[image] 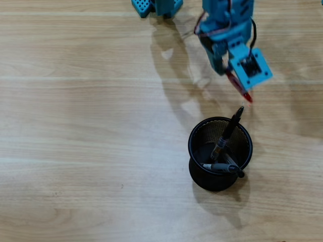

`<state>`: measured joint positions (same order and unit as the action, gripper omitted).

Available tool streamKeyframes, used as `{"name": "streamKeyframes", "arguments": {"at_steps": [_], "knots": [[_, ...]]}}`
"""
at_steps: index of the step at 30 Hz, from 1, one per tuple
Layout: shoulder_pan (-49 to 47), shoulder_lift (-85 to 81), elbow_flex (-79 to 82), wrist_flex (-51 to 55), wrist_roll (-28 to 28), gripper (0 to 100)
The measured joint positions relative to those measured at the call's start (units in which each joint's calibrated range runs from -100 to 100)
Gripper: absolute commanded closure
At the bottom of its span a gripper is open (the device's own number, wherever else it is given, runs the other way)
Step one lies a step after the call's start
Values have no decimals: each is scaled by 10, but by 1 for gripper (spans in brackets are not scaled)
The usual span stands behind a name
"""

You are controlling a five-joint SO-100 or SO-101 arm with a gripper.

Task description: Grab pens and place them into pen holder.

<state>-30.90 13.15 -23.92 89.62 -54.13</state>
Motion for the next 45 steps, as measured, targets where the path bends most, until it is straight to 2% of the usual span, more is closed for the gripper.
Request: {"name": "streamKeyframes", "arguments": {"at_steps": [5, 13, 21, 32, 45], "knots": [[13, -123, 1, 69, 7, 98], [39, -244, 43, 74, 37, 98], [61, -292, 96, 56, 83, 98], [67, -290, 130, -188, 149, 98], [72, -162, 194, -573, 154, 98]]}}
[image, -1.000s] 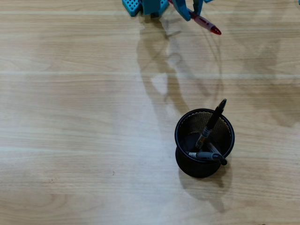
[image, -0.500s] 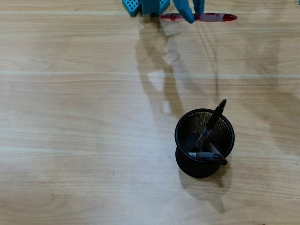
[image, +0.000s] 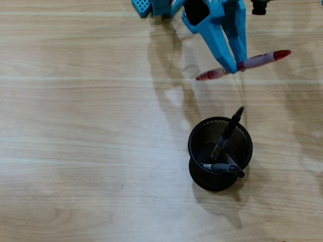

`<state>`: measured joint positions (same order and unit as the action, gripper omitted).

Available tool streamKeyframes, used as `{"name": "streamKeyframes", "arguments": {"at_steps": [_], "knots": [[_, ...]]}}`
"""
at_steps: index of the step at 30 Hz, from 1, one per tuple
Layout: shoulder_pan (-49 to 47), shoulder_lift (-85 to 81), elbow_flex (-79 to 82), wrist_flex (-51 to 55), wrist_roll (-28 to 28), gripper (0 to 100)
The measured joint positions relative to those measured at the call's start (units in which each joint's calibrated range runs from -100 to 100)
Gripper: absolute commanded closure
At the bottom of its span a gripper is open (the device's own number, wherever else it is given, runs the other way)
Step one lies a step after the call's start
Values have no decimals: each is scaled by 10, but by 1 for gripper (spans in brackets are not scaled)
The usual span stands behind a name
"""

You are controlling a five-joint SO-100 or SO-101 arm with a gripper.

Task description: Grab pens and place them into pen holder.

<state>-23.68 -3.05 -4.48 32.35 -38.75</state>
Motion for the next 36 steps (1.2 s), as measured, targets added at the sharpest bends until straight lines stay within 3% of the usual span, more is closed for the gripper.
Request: {"name": "streamKeyframes", "arguments": {"at_steps": [6, 15, 27, 36], "knots": [[17, 70, 0, -189, -2, 98], [31, 132, 50, -398, -62, 98], [42, 153, 273, -666, -132, 98], [50, 153, 345, -739, -135, 98]]}}
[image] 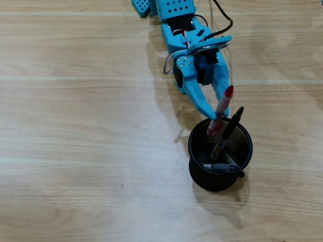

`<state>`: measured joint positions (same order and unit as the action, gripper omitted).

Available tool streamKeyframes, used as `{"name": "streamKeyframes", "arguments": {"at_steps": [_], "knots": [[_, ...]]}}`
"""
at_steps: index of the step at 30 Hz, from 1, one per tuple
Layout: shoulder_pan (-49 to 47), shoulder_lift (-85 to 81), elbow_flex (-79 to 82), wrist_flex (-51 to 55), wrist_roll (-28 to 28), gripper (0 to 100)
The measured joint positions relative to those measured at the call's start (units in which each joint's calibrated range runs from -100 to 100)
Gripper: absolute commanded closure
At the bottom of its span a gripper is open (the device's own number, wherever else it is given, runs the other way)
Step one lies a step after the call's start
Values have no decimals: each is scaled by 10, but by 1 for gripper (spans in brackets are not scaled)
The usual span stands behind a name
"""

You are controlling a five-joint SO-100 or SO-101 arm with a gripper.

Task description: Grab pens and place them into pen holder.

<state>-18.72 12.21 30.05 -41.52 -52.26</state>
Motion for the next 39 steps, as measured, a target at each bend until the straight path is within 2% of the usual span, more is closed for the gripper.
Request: {"name": "streamKeyframes", "arguments": {"at_steps": [6, 13, 20, 24, 26, 31, 39], "knots": [[0, 0, 1, 0, 0, 97], [0, 0, 1, 0, 0, 88], [-1, 0, 1, -2, 0, 88], [-1, -2, 1, -2, 0, 99], [-1, -14, 1, -1, 0, 97], [-1, -68, 28, -1, 29, 98], [18, -193, 155, -1, 85, 98]]}}
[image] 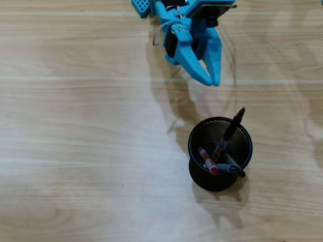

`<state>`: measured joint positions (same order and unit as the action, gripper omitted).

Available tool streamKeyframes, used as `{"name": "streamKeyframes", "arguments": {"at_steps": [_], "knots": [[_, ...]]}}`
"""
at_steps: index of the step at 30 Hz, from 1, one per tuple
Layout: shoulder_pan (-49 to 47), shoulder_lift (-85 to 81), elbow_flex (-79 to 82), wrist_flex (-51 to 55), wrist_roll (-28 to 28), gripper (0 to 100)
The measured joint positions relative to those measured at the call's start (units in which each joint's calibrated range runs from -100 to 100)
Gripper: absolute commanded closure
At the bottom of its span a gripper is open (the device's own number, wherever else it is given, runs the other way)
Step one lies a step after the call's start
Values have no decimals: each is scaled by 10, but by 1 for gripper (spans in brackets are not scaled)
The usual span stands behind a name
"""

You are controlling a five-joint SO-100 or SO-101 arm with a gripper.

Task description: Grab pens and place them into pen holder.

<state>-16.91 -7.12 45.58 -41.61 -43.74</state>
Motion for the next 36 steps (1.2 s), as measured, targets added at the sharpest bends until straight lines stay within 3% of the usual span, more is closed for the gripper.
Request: {"name": "streamKeyframes", "arguments": {"at_steps": [11, 18, 31, 36], "knots": [[39, -230, 237, 15, 57, 98], [42, -409, 262, 301, 118, 98], [47, -651, 267, 744, 288, 98], [46, -743, 285, 904, 328, 98]]}}
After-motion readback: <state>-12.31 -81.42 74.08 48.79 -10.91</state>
